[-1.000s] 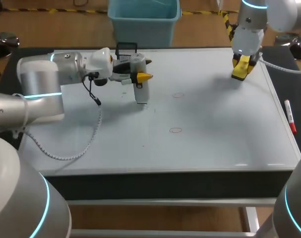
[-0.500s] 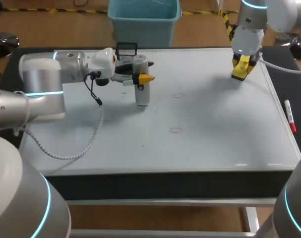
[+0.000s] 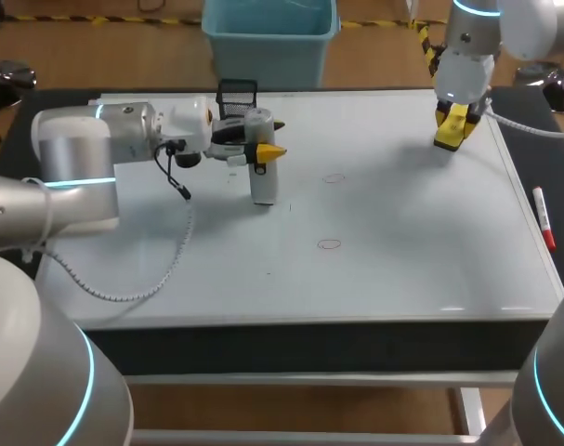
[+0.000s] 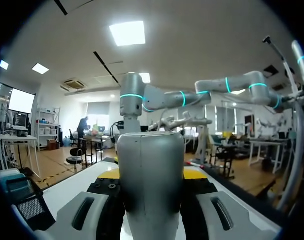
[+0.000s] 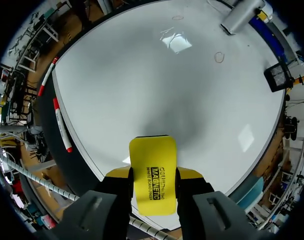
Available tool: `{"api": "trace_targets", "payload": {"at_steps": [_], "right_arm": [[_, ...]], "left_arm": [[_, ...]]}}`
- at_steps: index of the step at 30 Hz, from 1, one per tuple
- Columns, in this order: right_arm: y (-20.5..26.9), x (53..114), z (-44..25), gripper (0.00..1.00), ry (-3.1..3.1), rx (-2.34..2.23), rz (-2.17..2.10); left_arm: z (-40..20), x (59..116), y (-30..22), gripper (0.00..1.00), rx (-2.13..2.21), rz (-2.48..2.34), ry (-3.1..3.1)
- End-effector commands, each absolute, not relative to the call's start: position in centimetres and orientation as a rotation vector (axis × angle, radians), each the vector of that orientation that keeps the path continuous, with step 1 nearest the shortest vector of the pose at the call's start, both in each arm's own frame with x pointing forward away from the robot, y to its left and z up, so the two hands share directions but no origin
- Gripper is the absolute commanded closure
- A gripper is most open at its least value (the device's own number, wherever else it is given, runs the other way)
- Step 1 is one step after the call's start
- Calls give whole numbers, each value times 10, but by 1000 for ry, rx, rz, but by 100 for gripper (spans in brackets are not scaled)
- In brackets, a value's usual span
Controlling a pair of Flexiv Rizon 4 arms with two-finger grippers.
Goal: Pick up the inspection probe, press it on each red-marked spot on the whiteboard one by one, put down the probe, pick up the eraser, and wipe off all the red marks.
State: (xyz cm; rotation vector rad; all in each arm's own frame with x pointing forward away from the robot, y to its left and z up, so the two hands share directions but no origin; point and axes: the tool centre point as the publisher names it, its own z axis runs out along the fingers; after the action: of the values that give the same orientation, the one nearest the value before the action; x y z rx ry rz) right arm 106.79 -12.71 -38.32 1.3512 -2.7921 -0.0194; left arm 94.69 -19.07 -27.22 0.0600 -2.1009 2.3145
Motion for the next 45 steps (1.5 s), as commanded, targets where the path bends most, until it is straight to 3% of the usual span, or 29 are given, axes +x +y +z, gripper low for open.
{"api": "trace_targets", "payload": {"at_steps": [1, 45], "right_arm": [[-128, 1068, -381, 100, -2789, 1353, -15], [-128, 1068, -381, 100, -2789, 1353, -15]], "left_arm": [[-275, 950, -193, 100, 57, 2316, -2093], [-273, 952, -189, 100, 55, 2350, -2043]]}}
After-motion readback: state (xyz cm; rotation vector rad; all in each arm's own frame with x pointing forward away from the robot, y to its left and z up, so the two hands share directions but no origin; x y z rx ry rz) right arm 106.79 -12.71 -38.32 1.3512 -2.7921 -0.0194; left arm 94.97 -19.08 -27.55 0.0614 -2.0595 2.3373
